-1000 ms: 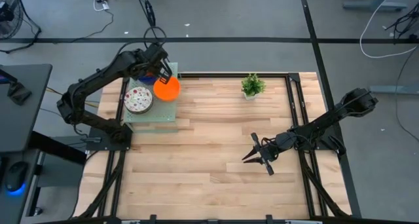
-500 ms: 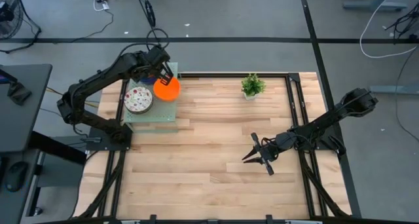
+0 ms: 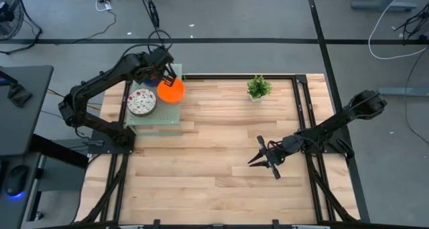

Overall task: Pick & Place Mini bowls
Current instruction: Stack the blue bowl on the blue bowls on the shelf

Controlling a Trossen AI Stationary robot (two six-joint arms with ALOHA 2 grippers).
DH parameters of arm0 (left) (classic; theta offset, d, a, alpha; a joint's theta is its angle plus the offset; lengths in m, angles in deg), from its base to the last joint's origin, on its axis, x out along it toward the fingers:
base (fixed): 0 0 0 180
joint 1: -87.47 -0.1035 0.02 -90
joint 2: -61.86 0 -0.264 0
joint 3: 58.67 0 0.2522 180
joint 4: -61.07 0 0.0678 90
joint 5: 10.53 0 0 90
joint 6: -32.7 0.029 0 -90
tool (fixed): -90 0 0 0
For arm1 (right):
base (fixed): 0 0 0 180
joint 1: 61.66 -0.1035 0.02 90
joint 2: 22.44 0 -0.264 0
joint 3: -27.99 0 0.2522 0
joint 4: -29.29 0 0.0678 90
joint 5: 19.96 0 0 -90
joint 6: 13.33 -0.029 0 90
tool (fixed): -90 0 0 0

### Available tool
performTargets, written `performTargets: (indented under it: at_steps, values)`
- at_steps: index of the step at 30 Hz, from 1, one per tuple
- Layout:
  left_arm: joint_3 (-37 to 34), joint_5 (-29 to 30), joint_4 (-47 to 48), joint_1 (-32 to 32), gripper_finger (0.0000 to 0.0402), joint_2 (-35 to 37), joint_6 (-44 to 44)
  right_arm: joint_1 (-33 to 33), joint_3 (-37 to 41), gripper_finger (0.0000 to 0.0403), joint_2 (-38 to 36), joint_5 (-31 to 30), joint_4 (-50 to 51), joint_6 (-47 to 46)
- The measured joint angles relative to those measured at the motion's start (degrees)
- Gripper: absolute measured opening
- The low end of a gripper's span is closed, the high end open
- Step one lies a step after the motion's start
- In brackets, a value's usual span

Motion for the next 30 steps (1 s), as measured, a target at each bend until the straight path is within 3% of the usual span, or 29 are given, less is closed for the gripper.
performTargets:
  at_steps: [25,30]
  values:
    - [0.0,-2.6,-0.7,-0.5,0.0021,0.0,-2.1,0.0,0.0,0.0055,0.0,0.0,0.0,0.0]
    - [0.0,-2.6,-0.6,-0.5,0.0039,0.0,-1.9,0.0,0.0,0.0055,0.0,0.0,0.0,0.0]
